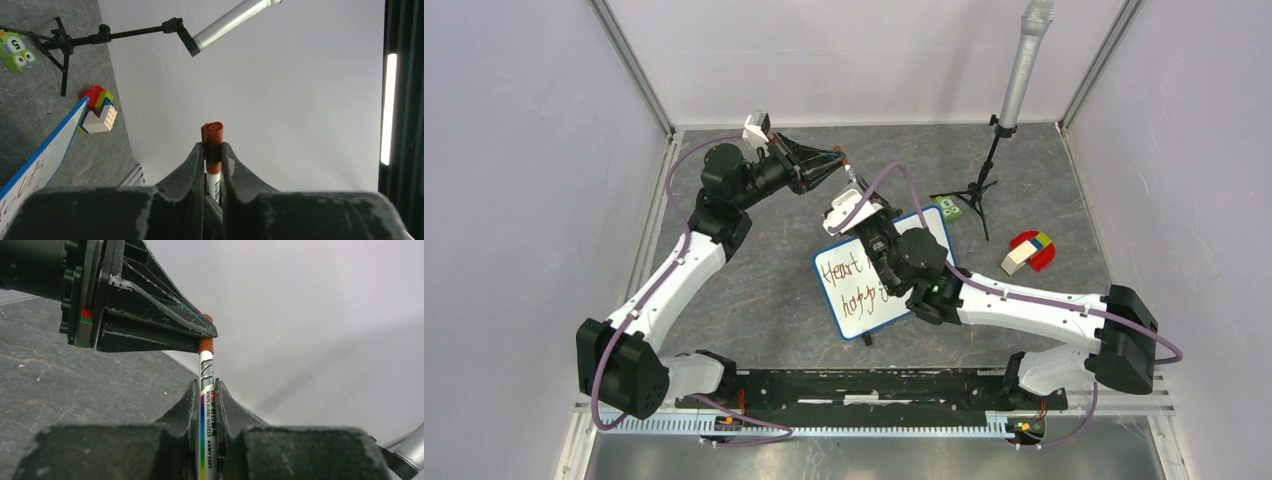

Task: Write a sentence on the whiteboard
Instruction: Insert the whiteboard marker without the cap into the pen cap.

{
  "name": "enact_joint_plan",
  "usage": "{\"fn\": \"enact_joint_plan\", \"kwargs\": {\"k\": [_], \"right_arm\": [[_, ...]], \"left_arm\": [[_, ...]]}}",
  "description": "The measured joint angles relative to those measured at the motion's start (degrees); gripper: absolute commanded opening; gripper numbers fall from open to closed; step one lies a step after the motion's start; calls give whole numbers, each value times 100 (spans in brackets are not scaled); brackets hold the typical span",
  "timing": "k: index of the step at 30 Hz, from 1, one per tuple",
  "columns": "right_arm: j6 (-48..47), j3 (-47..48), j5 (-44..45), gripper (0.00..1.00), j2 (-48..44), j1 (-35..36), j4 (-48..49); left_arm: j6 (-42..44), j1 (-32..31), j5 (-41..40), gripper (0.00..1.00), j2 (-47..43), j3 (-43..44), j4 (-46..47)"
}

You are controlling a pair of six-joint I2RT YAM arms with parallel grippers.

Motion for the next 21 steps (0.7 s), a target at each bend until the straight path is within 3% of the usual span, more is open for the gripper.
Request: {"fn": "enact_joint_plan", "kwargs": {"k": [21], "right_arm": [[-490, -553, -450, 0, -55, -271, 743]], "left_arm": [[516, -354, -494, 2, 2, 0, -116]]}}
